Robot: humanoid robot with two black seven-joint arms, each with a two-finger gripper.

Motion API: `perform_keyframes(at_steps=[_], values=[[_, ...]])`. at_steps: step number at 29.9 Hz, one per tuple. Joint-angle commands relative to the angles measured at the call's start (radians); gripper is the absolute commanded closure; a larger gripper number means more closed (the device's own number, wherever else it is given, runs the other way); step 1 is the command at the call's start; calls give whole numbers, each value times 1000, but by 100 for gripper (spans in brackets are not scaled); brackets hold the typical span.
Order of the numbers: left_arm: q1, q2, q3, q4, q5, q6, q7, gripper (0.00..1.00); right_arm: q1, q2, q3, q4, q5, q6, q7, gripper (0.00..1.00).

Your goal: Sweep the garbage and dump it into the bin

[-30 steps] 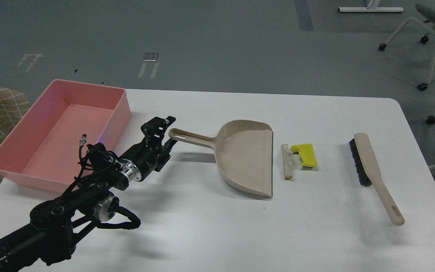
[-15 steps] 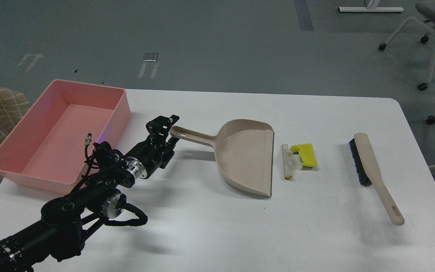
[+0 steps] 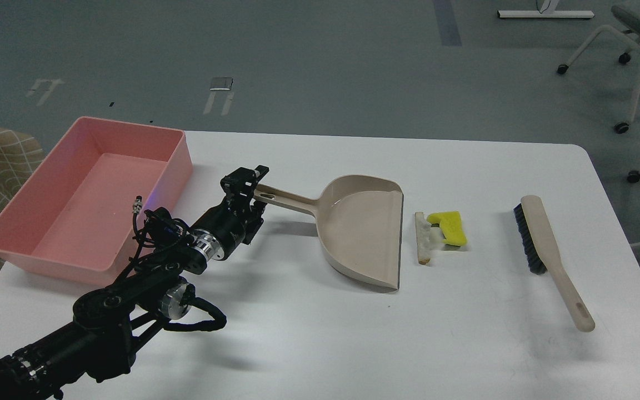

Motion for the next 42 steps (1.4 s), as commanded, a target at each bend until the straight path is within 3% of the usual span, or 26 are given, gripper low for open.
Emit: perform_keyframes(at_steps=[1, 3, 7, 12, 24, 33, 38, 42], values=[[1, -7, 5, 6, 2, 1, -28, 59, -2, 0, 0, 0, 0, 0, 0, 0], [1, -9, 7, 10, 3, 1, -66, 63, -2, 0, 0, 0, 0, 0, 0, 0], [-1, -19, 7, 29, 3, 3, -85, 66, -4, 0, 0, 0, 0, 0, 0, 0], [-1, -21, 7, 33, 3, 3, -87, 92, -4, 0, 0, 7, 0, 0, 0, 0], [-4, -16, 8, 33, 12, 9, -94, 92, -27, -1, 2, 29, -2, -2, 0, 0], [7, -18, 8, 17, 169, 17, -110, 100, -82, -30, -4, 67, -21, 2, -6, 0], [2, -3, 8, 12, 173, 20, -111, 100, -151, -153, -38, 118, -185, 2, -6, 0], [-1, 23, 8, 12, 176, 18, -110, 100, -207, -176, -46, 176, -537, 0, -6, 0]])
